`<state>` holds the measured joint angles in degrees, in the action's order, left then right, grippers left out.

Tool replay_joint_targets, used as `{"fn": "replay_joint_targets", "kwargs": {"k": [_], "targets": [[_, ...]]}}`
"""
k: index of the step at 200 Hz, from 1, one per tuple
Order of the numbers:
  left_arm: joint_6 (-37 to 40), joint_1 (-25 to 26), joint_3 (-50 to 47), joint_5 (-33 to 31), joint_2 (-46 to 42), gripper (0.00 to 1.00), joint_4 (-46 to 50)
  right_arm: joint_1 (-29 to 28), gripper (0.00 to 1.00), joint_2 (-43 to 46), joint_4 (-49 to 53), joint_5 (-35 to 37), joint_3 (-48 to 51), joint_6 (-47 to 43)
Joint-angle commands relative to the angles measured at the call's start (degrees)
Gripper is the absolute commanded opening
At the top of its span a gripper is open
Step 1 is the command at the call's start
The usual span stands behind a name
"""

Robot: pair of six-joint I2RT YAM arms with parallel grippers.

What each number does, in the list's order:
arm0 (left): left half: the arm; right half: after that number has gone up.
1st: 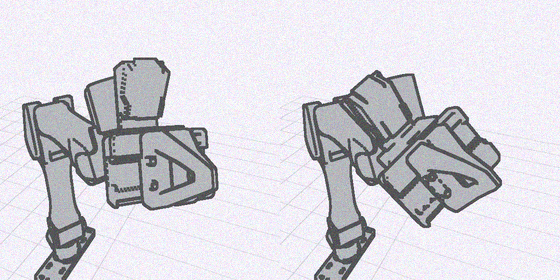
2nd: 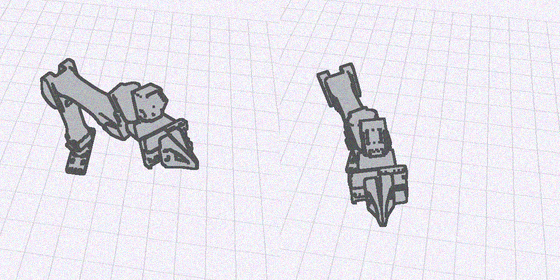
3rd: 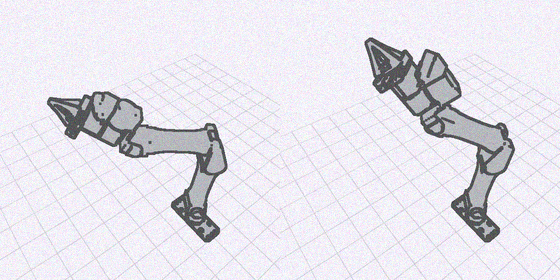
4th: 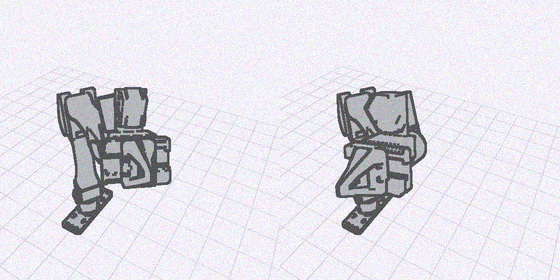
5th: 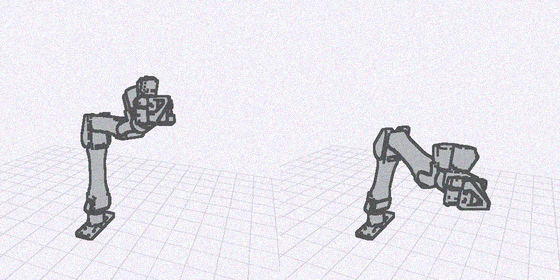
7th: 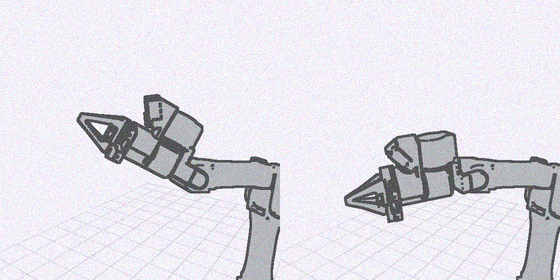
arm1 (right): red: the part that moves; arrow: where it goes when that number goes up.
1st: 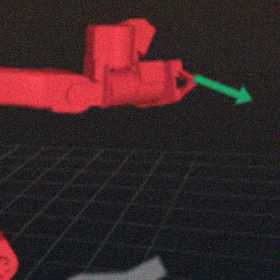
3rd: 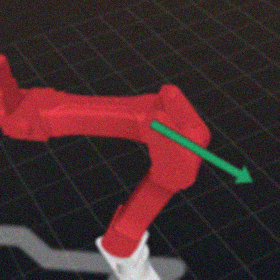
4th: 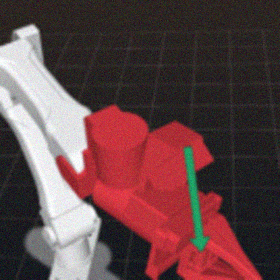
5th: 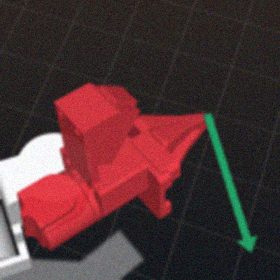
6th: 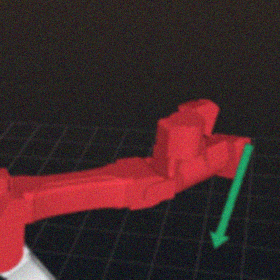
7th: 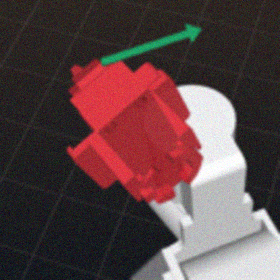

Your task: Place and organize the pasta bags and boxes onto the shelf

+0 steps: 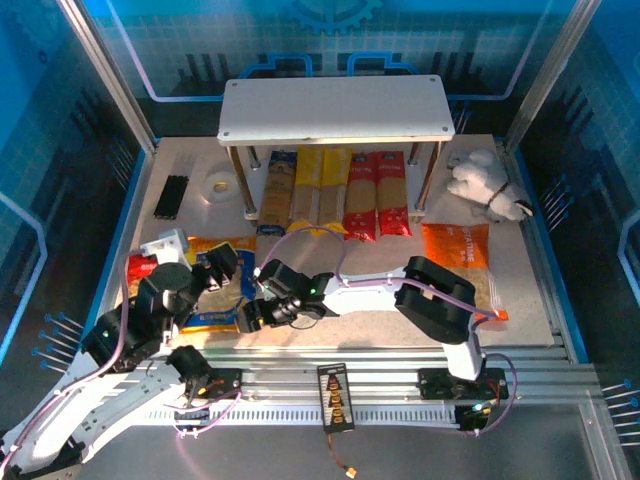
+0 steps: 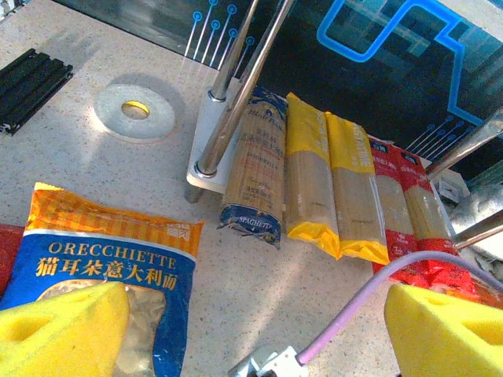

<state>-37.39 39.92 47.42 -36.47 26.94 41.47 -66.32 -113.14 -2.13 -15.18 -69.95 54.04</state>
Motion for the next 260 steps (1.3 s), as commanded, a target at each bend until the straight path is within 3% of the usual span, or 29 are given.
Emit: {"fn": "replay_joint_targets", "kwargs": {"k": [1,44,84,108,143,202,260], "targets": [[0.96,0.37,-0.83,-1.89,-1.01,0.86,1.83,-0.45,0.73,-2.02,2.49,1.29,-2.19,1.07],[0.78,0.42,-1.80,-2.45,-0.80,0.86,3.09,-0.40,0.69,-4.83,2.62,0.95,-5.23,0.90],[-0.38,0.42,-3.73,-3.99,-0.77,0.87,5.16,-0.49,0.57,-6.82,1.69,0.00,-7.12,1.37],[-0.37,0.38,-3.97,-3.96,-0.75,0.87,5.11,-0.19,0.38,-6.63,0.80,-0.10,-6.09,1.75],[-0.15,0.38,-3.86,-3.96,-0.36,0.87,5.02,1.49,0.00,-2.43,-2.51,0.46,0.80,2.95],[-0.33,0.41,-4.87,-2.30,2.90,0.87,2.80,5.47,0.00,10.94,-6.12,4.67,15.71,3.64],[-0.49,0.42,-6.26,1.04,8.01,0.86,-0.70,8.79,0.00,23.50,1.63,11.14,23.89,0.54]]}}
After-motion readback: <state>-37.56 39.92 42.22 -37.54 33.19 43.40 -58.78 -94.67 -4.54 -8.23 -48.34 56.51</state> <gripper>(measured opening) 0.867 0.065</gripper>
